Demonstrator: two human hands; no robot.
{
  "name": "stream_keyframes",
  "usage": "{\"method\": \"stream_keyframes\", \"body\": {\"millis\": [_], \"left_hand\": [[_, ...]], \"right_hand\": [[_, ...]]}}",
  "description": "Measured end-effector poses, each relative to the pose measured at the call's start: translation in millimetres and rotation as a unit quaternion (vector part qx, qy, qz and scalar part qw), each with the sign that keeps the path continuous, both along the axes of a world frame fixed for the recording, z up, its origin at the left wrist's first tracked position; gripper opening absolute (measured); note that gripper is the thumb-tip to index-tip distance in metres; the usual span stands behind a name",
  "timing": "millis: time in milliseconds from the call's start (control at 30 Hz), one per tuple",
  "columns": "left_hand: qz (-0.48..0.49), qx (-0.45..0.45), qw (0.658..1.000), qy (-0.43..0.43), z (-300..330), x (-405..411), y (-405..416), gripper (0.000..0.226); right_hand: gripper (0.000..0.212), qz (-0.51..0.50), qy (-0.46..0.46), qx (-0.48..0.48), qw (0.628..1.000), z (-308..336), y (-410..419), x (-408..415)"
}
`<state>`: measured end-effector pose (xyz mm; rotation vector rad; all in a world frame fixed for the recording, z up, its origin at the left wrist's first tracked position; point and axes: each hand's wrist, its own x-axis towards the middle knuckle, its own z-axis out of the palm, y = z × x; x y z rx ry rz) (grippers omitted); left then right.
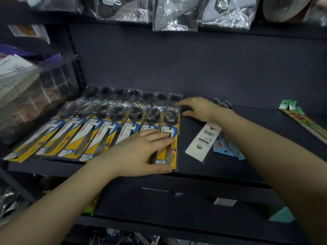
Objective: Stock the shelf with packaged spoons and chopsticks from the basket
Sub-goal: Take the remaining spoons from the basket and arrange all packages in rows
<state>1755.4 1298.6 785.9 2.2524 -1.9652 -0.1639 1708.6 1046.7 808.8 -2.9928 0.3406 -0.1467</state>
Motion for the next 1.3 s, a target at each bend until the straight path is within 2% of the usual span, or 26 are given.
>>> {"method": "stream_keyframes", "body": {"millis": [133,200,300,367,467,567,667,767,833,867,933,1000,1067,1133,1200,1233,1300], "left_hand": [[0.025,-0.082,0.996,0.029,14,-11,-15,0.084],[0.065,-0.111,0.992,0.019,20,-21,-34,0.067],[0.083,-0.119,0.989,0.035,23,-42,-67,0.051],[0.083,-0.093,0.991,0.039,20,-55,-85,0.054],[0.108,-0.047,0.993,-0.014,16,-67,-103,0.064],[0.126,-0.050,0.988,-0.068,14,-72,-110,0.053],[0.128,-0.089,0.984,-0.085,14,-76,-112,0.029],[0.160,-0.127,0.978,-0.031,19,-70,-110,0.019],[0.191,-0.148,0.968,0.063,23,-60,-107,0.018],[0.208,-0.160,0.955,0.136,25,-54,-105,0.018],[0.238,-0.197,0.904,0.295,24,-46,-101,0.024],[0.260,-0.240,0.854,0.380,20,-43,-100,0.025],[0.282,-0.275,0.824,0.407,13,-45,-100,0.019],[0.291,-0.292,0.809,0.418,7,-45,-101,0.025],[0.273,-0.288,0.823,0.406,6,-46,-100,0.026],[0.259,-0.274,0.854,0.360,5,-46,-99,0.025],[0.238,-0.220,0.924,0.203,4,-45,-93,0.026]], "right_hand": [[0.035,-0.093,-0.111,0.002,0.989,18,-15,-41],[0.029,-0.149,-0.086,-0.002,0.985,18,-28,-68],[0.033,-0.152,-0.001,0.028,0.988,9,-38,-101],[0.038,-0.145,0.025,0.070,0.987,5,-42,-112],[0.044,-0.134,0.032,0.086,0.987,1,-47,-117],[0.046,-0.101,0.030,0.061,0.993,-5,-53,-115],[0.029,-0.065,-0.042,0.008,0.997,-8,-63,-110],[0.017,-0.063,-0.159,0.008,0.985,-2,-63,-98],[0.017,-0.069,-0.261,0.046,0.962,4,-57,-86],[0.026,-0.082,-0.307,0.085,0.944,6,-52,-80],[0.050,-0.124,-0.341,0.213,0.907,10,-39,-65],[0.053,-0.167,-0.296,0.380,0.861,10,-28,-50],[0.035,-0.177,-0.223,0.551,0.784,6,-18,-35],[0.022,-0.167,-0.211,0.640,0.720,0,-14,-21],[0.033,-0.155,-0.225,0.668,0.692,-3,-14,-8],[0.046,-0.154,-0.239,0.655,0.700,-3,-14,-4],[0.066,-0.165,-0.265,0.584,0.750,-4,-15,5]]}}
